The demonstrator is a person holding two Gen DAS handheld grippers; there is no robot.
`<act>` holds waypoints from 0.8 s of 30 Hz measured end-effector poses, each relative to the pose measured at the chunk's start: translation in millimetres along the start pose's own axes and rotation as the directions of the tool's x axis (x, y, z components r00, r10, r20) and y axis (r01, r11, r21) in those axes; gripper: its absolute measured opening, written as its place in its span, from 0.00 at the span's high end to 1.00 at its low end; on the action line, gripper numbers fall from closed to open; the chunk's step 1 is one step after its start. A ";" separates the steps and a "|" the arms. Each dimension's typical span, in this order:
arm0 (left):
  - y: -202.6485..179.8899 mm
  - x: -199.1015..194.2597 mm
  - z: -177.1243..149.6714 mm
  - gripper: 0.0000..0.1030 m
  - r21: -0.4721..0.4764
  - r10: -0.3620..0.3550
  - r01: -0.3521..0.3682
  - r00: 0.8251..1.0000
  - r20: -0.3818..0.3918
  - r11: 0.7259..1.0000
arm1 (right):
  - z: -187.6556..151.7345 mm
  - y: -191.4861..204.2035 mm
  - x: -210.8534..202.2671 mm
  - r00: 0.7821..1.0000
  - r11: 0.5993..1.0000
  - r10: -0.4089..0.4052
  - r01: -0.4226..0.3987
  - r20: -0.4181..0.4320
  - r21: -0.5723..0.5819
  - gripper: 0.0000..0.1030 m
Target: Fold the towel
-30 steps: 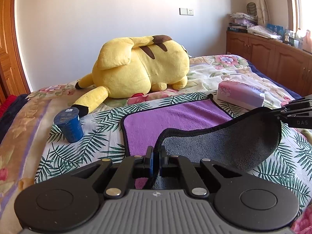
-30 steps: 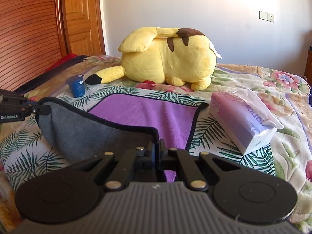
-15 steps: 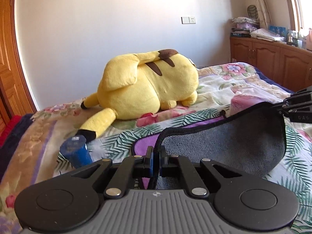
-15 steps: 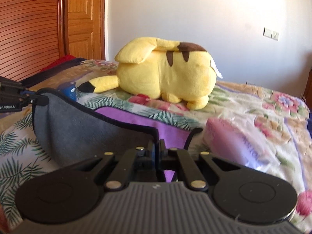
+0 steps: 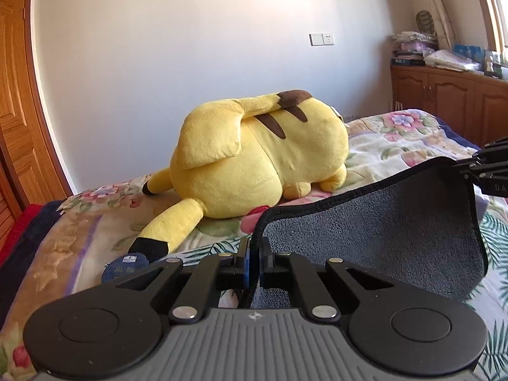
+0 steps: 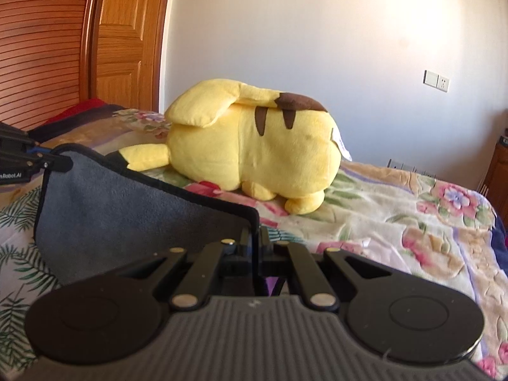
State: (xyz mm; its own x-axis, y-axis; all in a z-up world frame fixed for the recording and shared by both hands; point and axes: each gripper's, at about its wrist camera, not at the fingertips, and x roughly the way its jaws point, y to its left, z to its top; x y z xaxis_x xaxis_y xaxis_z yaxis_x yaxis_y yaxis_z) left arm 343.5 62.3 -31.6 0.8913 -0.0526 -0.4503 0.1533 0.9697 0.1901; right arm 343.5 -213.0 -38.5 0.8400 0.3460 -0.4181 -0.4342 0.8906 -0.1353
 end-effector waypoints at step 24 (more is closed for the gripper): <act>-5.3 98.9 -23.6 1.00 0.043 0.043 -0.040 0.996 -0.075 0.998 | -29.6 -12.4 82.7 0.997 0.998 -0.059 0.060 -0.045 0.024 0.96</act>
State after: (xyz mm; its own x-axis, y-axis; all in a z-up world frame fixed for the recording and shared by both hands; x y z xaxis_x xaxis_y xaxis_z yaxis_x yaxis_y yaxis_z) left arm 420.7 57.6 -97.7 0.8624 0.0070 -0.5061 0.1359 0.9600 0.2449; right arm 408.7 -204.2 -97.9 0.8485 0.2791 -0.4497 -0.3748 0.9168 -0.1382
